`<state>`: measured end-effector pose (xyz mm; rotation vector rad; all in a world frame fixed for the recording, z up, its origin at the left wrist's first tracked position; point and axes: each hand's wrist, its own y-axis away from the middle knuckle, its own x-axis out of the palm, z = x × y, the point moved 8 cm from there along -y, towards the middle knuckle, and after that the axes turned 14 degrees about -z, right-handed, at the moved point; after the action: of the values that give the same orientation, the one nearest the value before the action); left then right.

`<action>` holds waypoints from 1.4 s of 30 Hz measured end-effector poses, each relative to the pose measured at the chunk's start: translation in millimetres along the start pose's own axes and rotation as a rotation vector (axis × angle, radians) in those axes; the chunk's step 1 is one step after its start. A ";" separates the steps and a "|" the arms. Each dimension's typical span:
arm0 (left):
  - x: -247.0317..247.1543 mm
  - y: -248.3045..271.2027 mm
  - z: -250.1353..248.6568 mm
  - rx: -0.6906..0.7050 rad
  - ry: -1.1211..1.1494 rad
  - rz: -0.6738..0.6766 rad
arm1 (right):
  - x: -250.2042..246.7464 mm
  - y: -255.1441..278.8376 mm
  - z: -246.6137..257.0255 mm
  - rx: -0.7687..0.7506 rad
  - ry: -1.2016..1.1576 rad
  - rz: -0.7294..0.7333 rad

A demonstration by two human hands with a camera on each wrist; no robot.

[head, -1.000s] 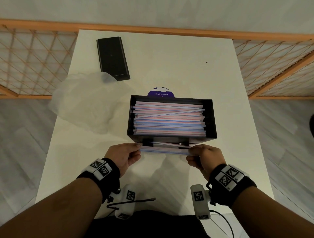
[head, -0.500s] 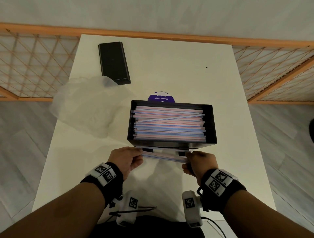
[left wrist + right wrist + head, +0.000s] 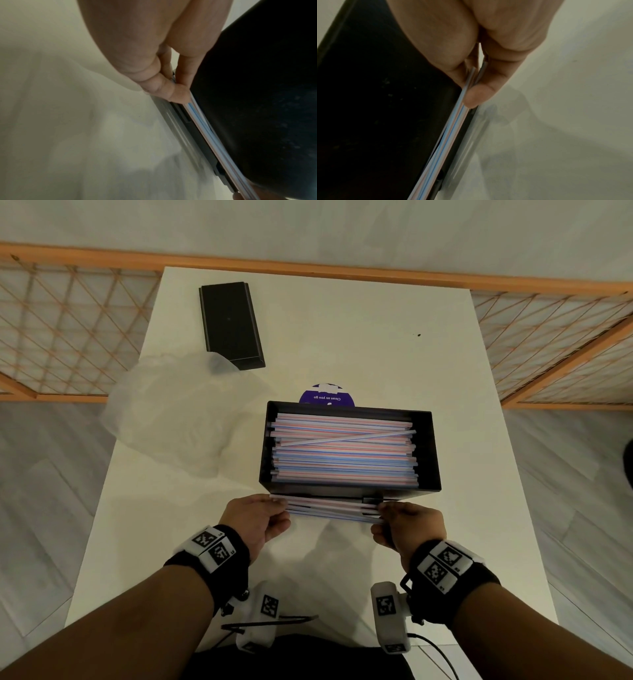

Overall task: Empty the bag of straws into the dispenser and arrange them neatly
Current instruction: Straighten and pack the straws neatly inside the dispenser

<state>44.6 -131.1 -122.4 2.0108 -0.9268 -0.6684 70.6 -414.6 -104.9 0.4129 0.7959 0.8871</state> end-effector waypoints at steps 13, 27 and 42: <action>-7.2 3.4 -5.7 0.002 0.087 0.005 | 1.4 7.1 5.2 -0.048 0.034 0.042; -23.0 28.9 -37.5 0.184 -0.064 0.146 | -19.2 84.5 79.3 -1.154 1.122 -0.080; -4.7 95.2 -137.8 0.560 0.089 0.283 | 22.6 139.5 156.8 -1.563 1.063 0.016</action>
<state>105.3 -104.6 31.5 2.2930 -1.4256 -0.1653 125.1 -315.6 73.4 -1.5340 0.7653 1.4614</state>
